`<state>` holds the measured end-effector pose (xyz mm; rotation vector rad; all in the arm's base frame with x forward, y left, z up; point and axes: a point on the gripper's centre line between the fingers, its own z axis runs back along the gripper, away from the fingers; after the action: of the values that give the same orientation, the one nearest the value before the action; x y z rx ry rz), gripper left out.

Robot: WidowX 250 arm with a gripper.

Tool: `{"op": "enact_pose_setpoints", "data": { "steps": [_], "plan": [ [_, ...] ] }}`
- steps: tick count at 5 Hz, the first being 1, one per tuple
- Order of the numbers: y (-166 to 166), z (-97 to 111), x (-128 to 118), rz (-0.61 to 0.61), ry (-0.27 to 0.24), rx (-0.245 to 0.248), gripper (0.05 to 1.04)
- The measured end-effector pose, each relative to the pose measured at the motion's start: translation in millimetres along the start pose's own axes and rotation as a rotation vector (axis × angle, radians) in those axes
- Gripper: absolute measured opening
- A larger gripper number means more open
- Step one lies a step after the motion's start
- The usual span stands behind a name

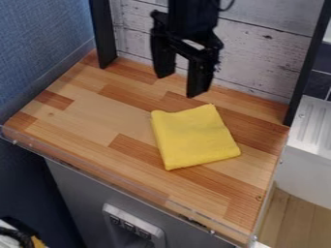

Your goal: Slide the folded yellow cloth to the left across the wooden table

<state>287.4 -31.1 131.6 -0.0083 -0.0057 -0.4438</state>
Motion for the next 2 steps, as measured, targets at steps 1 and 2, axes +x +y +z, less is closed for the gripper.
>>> {"op": "enact_pose_setpoints", "data": {
  "steps": [1, 2],
  "plan": [
    [-6.5, -1.7, 9.3, -0.107, -0.003, 0.006, 0.999],
    [-9.1, -1.5, 21.5, -0.193, 0.001, 0.004, 0.999]
  ]
}}
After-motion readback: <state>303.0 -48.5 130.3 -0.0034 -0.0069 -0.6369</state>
